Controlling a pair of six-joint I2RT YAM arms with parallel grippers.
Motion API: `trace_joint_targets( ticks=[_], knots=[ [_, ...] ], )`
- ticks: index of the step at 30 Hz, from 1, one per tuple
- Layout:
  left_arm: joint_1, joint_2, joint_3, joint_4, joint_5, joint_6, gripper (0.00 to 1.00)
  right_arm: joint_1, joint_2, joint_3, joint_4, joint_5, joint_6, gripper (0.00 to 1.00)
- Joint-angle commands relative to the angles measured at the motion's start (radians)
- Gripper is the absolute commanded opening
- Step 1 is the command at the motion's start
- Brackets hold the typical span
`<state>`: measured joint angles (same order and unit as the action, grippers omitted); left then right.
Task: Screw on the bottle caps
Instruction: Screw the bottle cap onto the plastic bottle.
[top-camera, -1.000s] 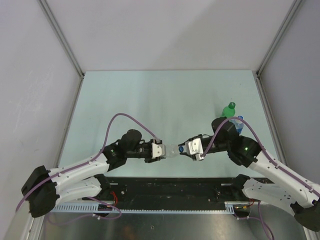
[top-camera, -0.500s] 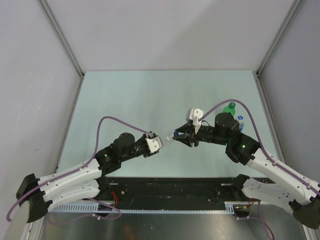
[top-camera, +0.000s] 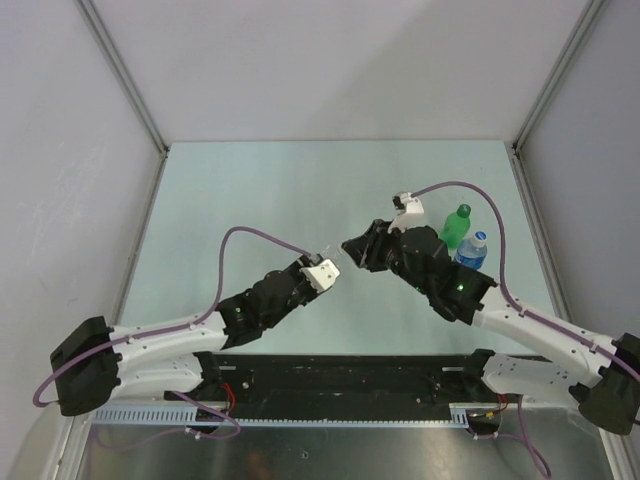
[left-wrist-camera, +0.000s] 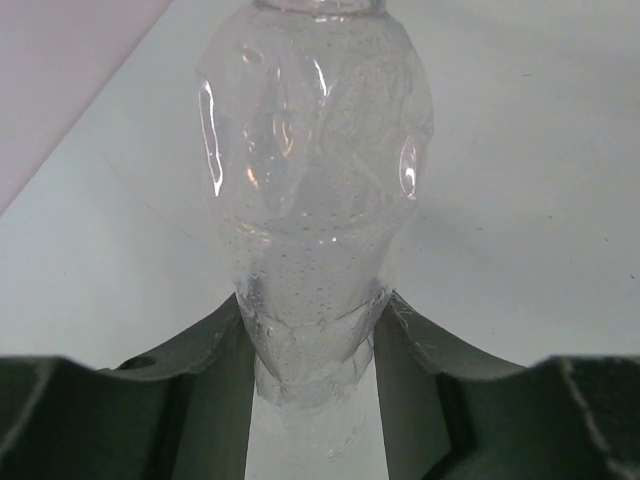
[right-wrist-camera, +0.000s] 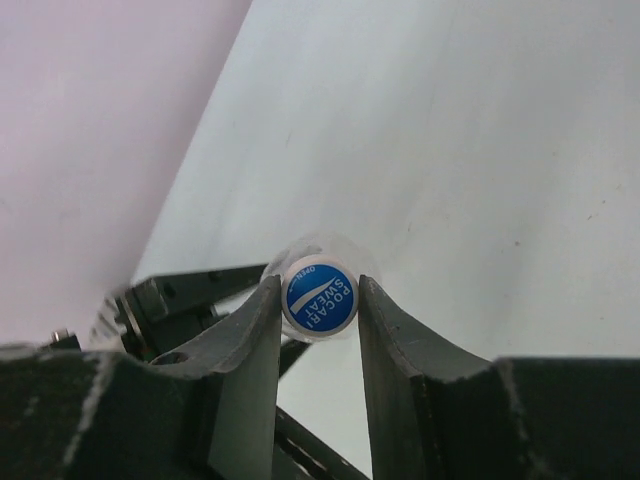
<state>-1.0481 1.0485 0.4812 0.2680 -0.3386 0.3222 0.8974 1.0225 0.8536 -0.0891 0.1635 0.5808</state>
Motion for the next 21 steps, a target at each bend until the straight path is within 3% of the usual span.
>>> trace_joint_targets(
  ticks=[1, 9, 16, 21],
  knots=[
    [-0.023, 0.005, 0.088, 0.323, -0.067, -0.077, 0.0, 0.037, 0.056, -0.003, -0.033, 0.217, 0.266, 0.05],
    [-0.024, -0.019, 0.005, 0.364, -0.027, -0.065, 0.0, 0.038, 0.035, -0.003, 0.068, 0.114, 0.149, 0.34],
    [-0.024, -0.058, -0.074, 0.358, 0.033, -0.058, 0.0, 0.002, -0.108, -0.003, 0.139, -0.276, -0.301, 0.91],
    [-0.008, -0.108, -0.07, 0.254, 0.175, -0.013, 0.0, -0.023, -0.215, -0.004, 0.101, -0.487, -0.531, 0.99]
  ],
)
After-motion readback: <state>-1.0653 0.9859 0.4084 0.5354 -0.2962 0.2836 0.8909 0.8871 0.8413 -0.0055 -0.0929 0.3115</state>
